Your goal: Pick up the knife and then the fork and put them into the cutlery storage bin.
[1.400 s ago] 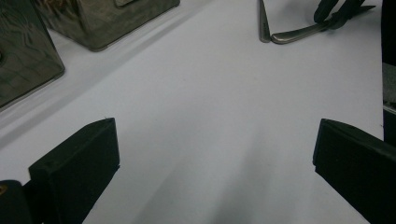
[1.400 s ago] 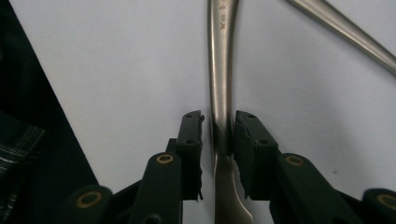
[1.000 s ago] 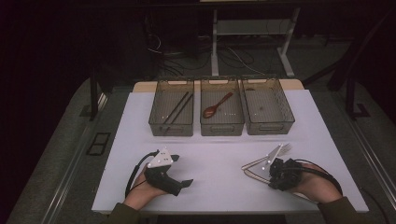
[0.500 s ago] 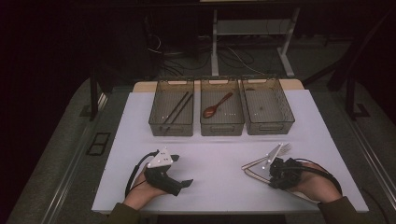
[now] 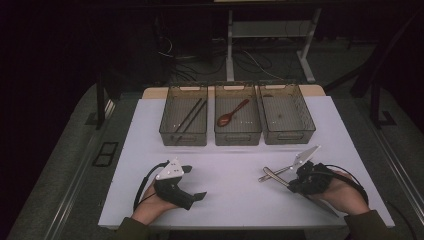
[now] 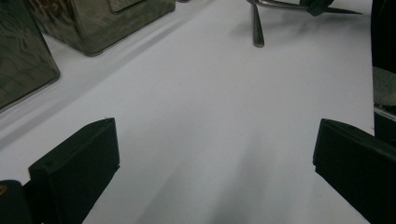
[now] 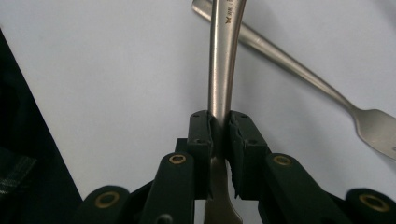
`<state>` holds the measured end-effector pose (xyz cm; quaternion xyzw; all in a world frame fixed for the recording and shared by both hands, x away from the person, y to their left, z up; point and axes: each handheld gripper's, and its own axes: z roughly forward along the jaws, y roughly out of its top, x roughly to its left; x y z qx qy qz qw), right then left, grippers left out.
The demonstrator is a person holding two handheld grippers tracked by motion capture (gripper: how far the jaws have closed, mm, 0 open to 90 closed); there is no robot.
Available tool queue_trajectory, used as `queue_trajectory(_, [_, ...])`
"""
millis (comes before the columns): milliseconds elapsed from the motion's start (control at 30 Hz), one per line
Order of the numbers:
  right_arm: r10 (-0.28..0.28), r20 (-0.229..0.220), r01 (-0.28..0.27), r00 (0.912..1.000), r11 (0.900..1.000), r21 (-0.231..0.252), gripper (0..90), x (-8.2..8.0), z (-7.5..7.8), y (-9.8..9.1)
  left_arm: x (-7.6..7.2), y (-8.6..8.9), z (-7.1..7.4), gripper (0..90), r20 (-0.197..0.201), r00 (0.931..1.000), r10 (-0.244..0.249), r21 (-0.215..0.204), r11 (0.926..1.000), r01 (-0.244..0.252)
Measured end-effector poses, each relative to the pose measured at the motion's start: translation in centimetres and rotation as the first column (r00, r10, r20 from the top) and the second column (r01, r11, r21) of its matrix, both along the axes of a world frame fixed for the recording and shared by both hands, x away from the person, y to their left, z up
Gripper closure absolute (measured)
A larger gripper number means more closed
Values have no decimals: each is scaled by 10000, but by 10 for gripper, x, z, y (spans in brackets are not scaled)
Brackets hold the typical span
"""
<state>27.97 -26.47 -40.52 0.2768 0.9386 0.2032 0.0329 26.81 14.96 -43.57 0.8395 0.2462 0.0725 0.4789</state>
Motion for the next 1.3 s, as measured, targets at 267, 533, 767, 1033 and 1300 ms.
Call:
queue_trajectory(267, [-638,218,615,9977,9937,936,786,2,8,-12,0,3,-1,0,35,10000,39,-72,10000,-39])
queue_trajectory(533, [-1223,550,1105,9910,9772,1815,786,8,16,-20,1,3,0,0,142,9998,103,-235,9997,-99])
queue_trajectory(767, [-1748,613,1544,9827,9557,2507,786,17,19,-28,4,4,-1,0,84,9998,185,-316,9993,-182])
queue_trajectory(1033, [-2190,795,1819,9725,9269,3282,785,26,27,-32,3,3,0,0,29,9997,257,-394,9989,-255])
queue_trajectory(1300, [-2537,1048,1998,9616,9087,3664,785,33,34,-32,3,3,1,0,38,9990,436,-363,9984,-435])
